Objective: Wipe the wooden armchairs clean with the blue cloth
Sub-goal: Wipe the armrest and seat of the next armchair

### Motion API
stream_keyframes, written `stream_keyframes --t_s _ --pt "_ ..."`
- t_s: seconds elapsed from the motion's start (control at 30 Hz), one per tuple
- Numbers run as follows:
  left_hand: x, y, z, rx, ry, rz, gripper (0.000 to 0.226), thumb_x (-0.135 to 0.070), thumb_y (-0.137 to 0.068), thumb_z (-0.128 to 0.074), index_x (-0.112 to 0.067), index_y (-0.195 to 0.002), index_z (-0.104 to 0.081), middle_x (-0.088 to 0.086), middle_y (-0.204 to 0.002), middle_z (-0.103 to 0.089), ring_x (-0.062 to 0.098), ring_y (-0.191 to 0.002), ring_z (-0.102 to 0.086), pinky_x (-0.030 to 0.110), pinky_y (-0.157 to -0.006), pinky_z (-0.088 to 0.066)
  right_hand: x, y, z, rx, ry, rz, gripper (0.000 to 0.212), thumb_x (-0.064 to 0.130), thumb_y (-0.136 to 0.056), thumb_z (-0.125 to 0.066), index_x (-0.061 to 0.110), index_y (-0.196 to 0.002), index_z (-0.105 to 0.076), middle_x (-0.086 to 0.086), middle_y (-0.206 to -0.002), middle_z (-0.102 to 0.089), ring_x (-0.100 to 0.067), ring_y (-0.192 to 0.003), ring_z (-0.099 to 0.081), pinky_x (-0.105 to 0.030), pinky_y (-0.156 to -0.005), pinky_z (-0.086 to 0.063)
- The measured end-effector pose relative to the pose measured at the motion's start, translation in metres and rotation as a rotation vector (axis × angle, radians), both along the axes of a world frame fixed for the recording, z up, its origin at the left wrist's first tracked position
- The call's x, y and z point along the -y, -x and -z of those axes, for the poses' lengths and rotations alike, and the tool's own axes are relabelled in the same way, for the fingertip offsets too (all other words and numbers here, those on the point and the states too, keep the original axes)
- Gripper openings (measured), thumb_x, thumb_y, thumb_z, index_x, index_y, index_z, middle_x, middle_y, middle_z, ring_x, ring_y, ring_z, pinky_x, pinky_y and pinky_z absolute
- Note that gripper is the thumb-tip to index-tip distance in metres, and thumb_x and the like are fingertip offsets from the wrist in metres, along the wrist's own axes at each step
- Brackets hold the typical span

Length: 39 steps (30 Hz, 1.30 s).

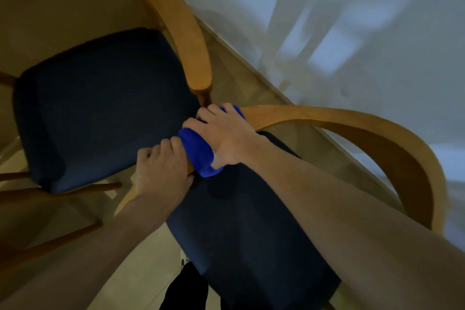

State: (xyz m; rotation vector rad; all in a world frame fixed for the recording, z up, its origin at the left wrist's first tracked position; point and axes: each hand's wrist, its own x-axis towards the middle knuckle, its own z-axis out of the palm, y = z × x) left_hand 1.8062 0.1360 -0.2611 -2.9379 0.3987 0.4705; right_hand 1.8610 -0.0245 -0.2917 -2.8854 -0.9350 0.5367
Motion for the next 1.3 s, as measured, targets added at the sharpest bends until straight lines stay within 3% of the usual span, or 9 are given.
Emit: stream_keyframes --t_s 0.17,0.3,0.43,0.6,0.7,0.8,0.9,1.03,1.3 --pt "-0.001 -0.007 -0.004 -0.068 -0.067 -0.007 0.077 -0.065 -0.068 -0.071 -0.021 -0.121 -0.036 0.001 -0.115 -0.055 0.02 -0.105 -0.057 0.038 -0.091 -0.043 0.067 -0.004 -0.012 -0.061 -0.051 0.248 0.093 0.048 -0.057 -0.082 0.031 -0.137 -0.036 0.002 -0.122 -0.05 -0.02 -0.111 -0.047 -0.045 -0.094 -0.04" --pt "0.005 -0.008 -0.008 -0.06 -0.093 0.016 0.077 -0.065 -0.067 -0.072 -0.02 -0.119 -0.037 0.001 -0.113 -0.056 0.019 -0.104 -0.058 0.037 -0.089 -0.044 0.171 0.01 -0.028 -0.131 0.136 0.53 0.049 0.042 -0.08 -0.07 0.026 -0.123 -0.052 0.0 -0.107 -0.064 -0.018 -0.085 -0.056 -0.036 -0.074 -0.049" --pt "0.014 -0.012 -0.011 -0.066 -0.033 0.03 0.072 -0.064 -0.069 -0.071 -0.021 -0.117 -0.038 -0.001 -0.109 -0.056 0.019 -0.099 -0.058 0.037 -0.086 -0.043 0.22 0.026 -0.036 -0.212 0.293 0.65 0.051 0.048 -0.083 -0.066 0.027 -0.126 -0.048 0.002 -0.102 -0.062 -0.021 -0.085 -0.058 -0.036 -0.072 -0.045" --pt "0.031 -0.014 -0.006 -0.061 0.001 0.025 0.066 -0.056 -0.071 -0.074 -0.019 -0.114 -0.04 0.001 -0.109 -0.057 0.02 -0.1 -0.059 0.035 -0.087 -0.04 0.217 0.029 -0.035 -0.189 0.348 0.71 0.053 0.048 -0.081 -0.071 0.023 -0.122 -0.049 0.0 -0.096 -0.059 -0.022 -0.079 -0.054 -0.039 -0.07 -0.048" --pt "0.029 -0.013 -0.003 -0.05 -0.004 0.023 0.068 -0.056 -0.072 -0.074 -0.018 -0.117 -0.04 0.001 -0.11 -0.057 0.02 -0.099 -0.059 0.036 -0.086 -0.041 0.188 0.021 -0.035 -0.156 0.334 0.658 0.056 0.047 -0.08 -0.072 0.018 -0.121 -0.047 -0.004 -0.107 -0.061 -0.024 -0.086 -0.055 -0.04 -0.076 -0.046" --pt "0.03 -0.012 -0.002 -0.069 0.016 -0.006 0.07 -0.053 -0.072 -0.075 -0.016 -0.118 -0.038 0.003 -0.113 -0.055 0.023 -0.101 -0.058 0.04 -0.086 -0.043 0.132 0.009 -0.024 -0.096 0.273 0.507 0.081 0.05 -0.073 -0.079 0.015 -0.133 -0.038 -0.009 -0.126 -0.053 -0.032 -0.112 -0.053 -0.051 -0.094 -0.043" --pt "0.03 -0.011 -0.003 -0.106 0.048 -0.035 0.074 -0.052 -0.072 -0.076 -0.016 -0.122 -0.035 0.003 -0.12 -0.053 0.025 -0.111 -0.055 0.05 -0.099 -0.041 0.087 0.005 -0.018 -0.025 0.315 0.386 0.098 0.05 -0.065 -0.084 0.014 -0.139 -0.03 -0.012 -0.138 -0.044 -0.035 -0.124 -0.045 -0.056 -0.102 -0.039" --pt "-0.006 0.012 -0.011 -0.165 0.113 -0.185 0.093 -0.058 -0.067 -0.076 -0.013 -0.133 -0.028 0.003 -0.129 -0.045 0.026 -0.123 -0.047 0.049 -0.1 -0.04 0.052 0.009 -0.012 0.068 0.342 0.216 0.104 0.043 -0.062 -0.086 0.013 -0.142 -0.025 -0.014 -0.139 -0.04 -0.037 -0.126 -0.042 -0.059 -0.104 -0.036" --pt "-0.107 0.099 -0.019 -0.292 0.019 -0.356 0.078 -0.064 -0.081 -0.058 -0.017 -0.136 -0.028 -0.002 -0.135 -0.043 0.019 -0.127 -0.043 0.036 -0.102 -0.037 -0.017 0.023 -0.022 0.075 0.31 -0.011 0.104 0.035 -0.063 -0.087 0.015 -0.142 -0.022 -0.011 -0.14 -0.037 -0.035 -0.127 -0.039 -0.059 -0.107 -0.031"
